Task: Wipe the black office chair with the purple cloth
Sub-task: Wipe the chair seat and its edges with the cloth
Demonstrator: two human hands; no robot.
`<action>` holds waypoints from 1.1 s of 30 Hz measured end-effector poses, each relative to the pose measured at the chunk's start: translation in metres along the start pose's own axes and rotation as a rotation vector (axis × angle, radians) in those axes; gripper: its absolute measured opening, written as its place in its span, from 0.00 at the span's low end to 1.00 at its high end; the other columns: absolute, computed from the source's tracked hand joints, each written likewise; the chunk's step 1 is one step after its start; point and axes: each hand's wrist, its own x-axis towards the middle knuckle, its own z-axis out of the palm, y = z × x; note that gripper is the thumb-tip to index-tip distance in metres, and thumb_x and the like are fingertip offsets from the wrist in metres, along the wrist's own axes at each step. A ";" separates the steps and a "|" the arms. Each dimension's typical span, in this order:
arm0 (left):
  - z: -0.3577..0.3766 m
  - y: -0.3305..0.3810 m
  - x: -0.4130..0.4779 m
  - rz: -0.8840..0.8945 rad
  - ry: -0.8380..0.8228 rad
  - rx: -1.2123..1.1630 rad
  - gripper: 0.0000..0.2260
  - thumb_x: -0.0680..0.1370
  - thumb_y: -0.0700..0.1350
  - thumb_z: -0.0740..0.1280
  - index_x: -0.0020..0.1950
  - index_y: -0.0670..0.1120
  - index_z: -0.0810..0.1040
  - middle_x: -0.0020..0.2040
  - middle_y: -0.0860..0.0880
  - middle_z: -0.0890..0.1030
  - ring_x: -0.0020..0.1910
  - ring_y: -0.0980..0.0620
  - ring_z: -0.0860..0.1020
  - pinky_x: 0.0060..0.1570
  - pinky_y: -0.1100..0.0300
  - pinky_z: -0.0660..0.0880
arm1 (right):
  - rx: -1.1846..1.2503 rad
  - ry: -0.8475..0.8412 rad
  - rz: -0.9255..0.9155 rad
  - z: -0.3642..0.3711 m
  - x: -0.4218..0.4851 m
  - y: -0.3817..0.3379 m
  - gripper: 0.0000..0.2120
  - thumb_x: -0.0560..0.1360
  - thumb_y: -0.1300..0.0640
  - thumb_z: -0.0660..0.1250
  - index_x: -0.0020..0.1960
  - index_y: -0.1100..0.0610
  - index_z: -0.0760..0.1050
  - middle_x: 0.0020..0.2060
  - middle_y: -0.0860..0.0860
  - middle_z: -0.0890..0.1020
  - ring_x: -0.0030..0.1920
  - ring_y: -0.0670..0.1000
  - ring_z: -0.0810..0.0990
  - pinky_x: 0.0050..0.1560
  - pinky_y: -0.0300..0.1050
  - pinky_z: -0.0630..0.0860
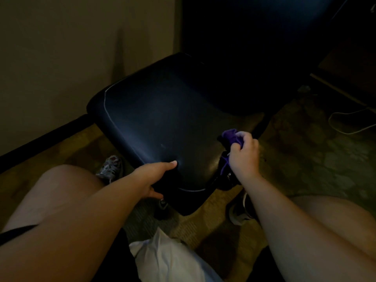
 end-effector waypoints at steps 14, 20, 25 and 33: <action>0.058 -0.010 0.012 -0.025 0.001 -0.222 0.31 0.68 0.55 0.77 0.68 0.49 0.71 0.61 0.40 0.78 0.50 0.38 0.82 0.34 0.46 0.81 | -0.060 0.026 -0.057 0.018 -0.148 -0.003 0.13 0.73 0.61 0.68 0.54 0.48 0.70 0.52 0.49 0.75 0.51 0.51 0.77 0.46 0.46 0.77; 0.037 -0.014 -0.002 0.049 -0.289 -0.296 0.18 0.69 0.55 0.76 0.54 0.49 0.78 0.41 0.40 0.87 0.40 0.39 0.86 0.38 0.43 0.83 | 0.002 0.055 0.013 0.030 -0.175 0.000 0.15 0.76 0.66 0.69 0.60 0.55 0.72 0.60 0.55 0.75 0.56 0.50 0.75 0.47 0.24 0.69; 0.025 -0.027 -0.007 0.102 -0.275 -0.036 0.17 0.68 0.49 0.74 0.55 0.50 0.76 0.54 0.42 0.82 0.53 0.39 0.79 0.65 0.39 0.68 | 0.172 0.191 0.248 0.041 -0.163 -0.011 0.17 0.75 0.68 0.68 0.56 0.49 0.69 0.62 0.52 0.71 0.65 0.58 0.73 0.61 0.49 0.76; 0.023 -0.019 -0.015 0.301 -0.249 0.842 0.16 0.76 0.46 0.70 0.62 0.59 0.77 0.54 0.51 0.81 0.49 0.53 0.81 0.47 0.57 0.80 | 0.180 0.355 0.447 0.006 -0.097 0.006 0.14 0.78 0.62 0.64 0.54 0.42 0.69 0.67 0.53 0.71 0.66 0.57 0.73 0.58 0.54 0.78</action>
